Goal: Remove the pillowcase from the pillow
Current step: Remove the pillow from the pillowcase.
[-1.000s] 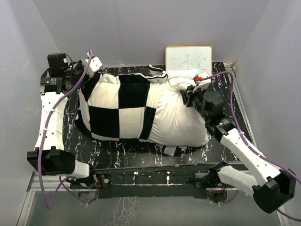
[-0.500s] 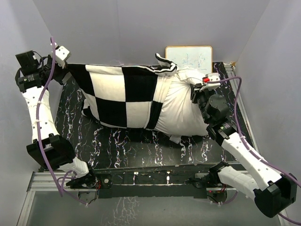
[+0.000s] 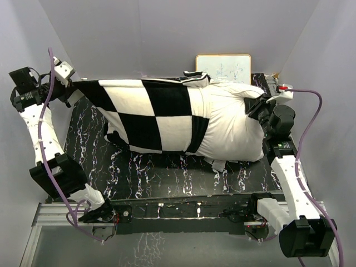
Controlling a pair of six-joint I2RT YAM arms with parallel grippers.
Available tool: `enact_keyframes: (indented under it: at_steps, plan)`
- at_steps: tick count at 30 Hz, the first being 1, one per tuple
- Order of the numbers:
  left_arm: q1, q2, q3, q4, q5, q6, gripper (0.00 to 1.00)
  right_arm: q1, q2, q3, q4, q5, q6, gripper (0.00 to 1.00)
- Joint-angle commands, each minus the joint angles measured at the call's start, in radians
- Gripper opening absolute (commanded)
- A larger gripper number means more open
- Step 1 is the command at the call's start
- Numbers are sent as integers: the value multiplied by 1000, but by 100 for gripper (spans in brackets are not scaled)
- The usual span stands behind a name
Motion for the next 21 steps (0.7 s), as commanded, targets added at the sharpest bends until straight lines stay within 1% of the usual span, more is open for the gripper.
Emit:
enact_keyframes:
  at_steps: [1,3,8,15,21]
  plan:
    - [218,53,29,209,-254,94,0,-195,-70,1,61,526,38,8]
    - [228,62,16,227,-278,111,0,-210,-68,4,61,531,47,8]
    - [231,80,-29,343,-379,127,0,-233,-40,42,61,564,51,8]
    - [232,146,-1,431,-534,94,0,-258,6,62,56,606,44,8]
    - [232,152,3,436,-531,75,0,-261,48,22,62,659,3,9]
